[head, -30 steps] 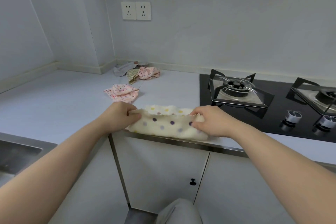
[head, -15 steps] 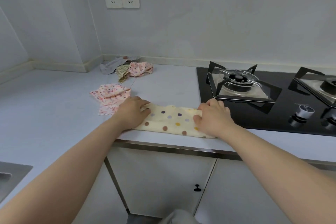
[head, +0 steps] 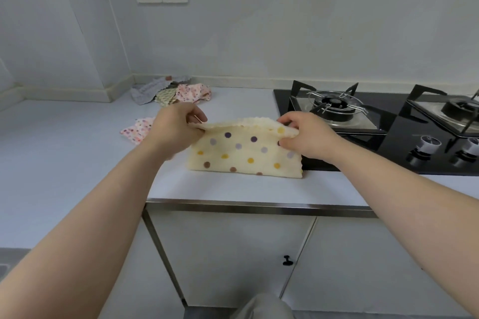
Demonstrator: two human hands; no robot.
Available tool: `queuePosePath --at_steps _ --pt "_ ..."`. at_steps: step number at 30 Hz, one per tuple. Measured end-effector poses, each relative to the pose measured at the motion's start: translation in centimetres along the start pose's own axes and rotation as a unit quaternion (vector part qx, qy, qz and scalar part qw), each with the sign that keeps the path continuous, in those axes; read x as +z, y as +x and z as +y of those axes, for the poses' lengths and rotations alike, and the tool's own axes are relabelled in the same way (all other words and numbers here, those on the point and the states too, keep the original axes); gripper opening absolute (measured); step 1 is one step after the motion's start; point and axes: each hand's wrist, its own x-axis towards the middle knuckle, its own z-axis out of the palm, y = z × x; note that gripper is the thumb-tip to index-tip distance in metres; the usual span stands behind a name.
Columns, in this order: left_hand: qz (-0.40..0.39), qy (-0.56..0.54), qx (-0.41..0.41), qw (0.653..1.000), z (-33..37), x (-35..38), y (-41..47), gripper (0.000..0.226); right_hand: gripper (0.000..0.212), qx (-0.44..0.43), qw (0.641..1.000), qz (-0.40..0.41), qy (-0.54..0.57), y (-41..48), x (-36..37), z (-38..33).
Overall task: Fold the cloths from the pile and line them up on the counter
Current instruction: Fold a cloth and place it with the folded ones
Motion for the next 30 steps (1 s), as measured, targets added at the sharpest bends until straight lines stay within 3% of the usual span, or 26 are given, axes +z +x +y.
queuePosePath --at_steps 3,6,10,14,20,30 --pt "-0.036 0.033 0.04 0.998 0.4 -0.5 -0.1 0.031 0.045 -0.021 0.999 -0.014 -0.029 -1.1 -0.8 -0.8" --pt "-0.062 0.036 0.068 0.995 1.2 -1.2 -0.4 0.025 0.031 -0.025 0.999 -0.022 -0.042 -1.9 -1.4 -1.2" --pt "-0.05 -0.004 0.072 0.996 2.3 -2.2 -0.8 0.002 0.025 -0.012 1.0 -0.015 -0.016 -2.8 -2.1 -1.2" --pt "-0.028 -0.012 0.053 0.998 3.1 -2.6 -1.1 0.008 0.033 -0.003 0.999 0.002 0.039 -3.3 -2.4 -1.4" --pt "-0.009 -0.003 0.073 0.997 3.8 -2.7 -1.5 0.012 0.036 -0.032 0.999 0.002 -0.018 -4.1 -2.0 -1.4" --pt "0.017 0.018 0.073 0.997 4.5 -3.7 -1.9 0.013 0.009 -0.061 0.993 0.005 -0.104 -5.3 -3.4 -3.1"
